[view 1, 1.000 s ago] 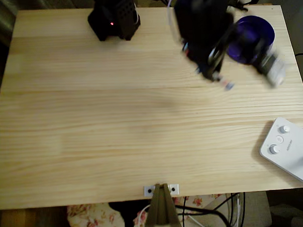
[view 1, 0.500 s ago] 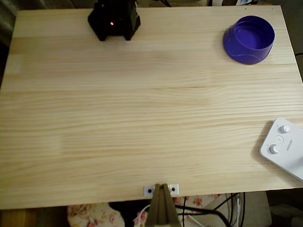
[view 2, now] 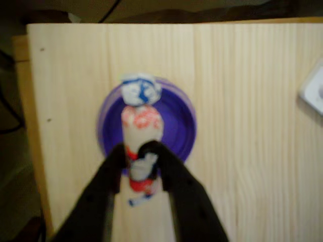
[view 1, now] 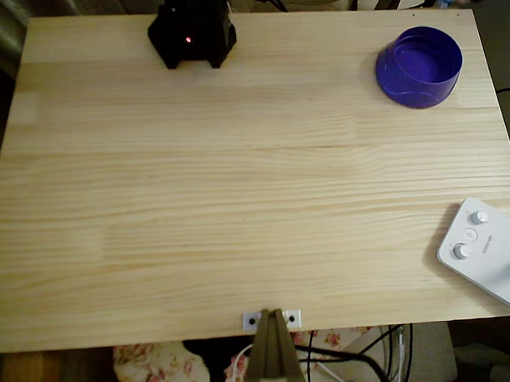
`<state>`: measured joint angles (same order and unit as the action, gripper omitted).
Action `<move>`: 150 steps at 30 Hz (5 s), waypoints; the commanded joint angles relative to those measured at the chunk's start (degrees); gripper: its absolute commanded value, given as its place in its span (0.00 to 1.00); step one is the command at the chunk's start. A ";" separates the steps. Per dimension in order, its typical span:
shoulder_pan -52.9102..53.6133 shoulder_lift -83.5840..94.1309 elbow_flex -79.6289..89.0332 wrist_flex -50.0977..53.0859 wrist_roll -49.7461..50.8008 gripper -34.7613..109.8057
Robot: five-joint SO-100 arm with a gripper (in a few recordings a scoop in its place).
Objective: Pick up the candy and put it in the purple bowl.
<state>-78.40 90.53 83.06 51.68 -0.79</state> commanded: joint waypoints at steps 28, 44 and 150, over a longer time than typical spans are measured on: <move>0.88 7.12 11.87 -4.66 -3.69 0.34; 12.04 16.08 9.05 2.55 -10.81 0.23; 88.77 98.44 88.33 13.27 0.79 0.23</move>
<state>9.40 187.38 172.18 65.48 0.18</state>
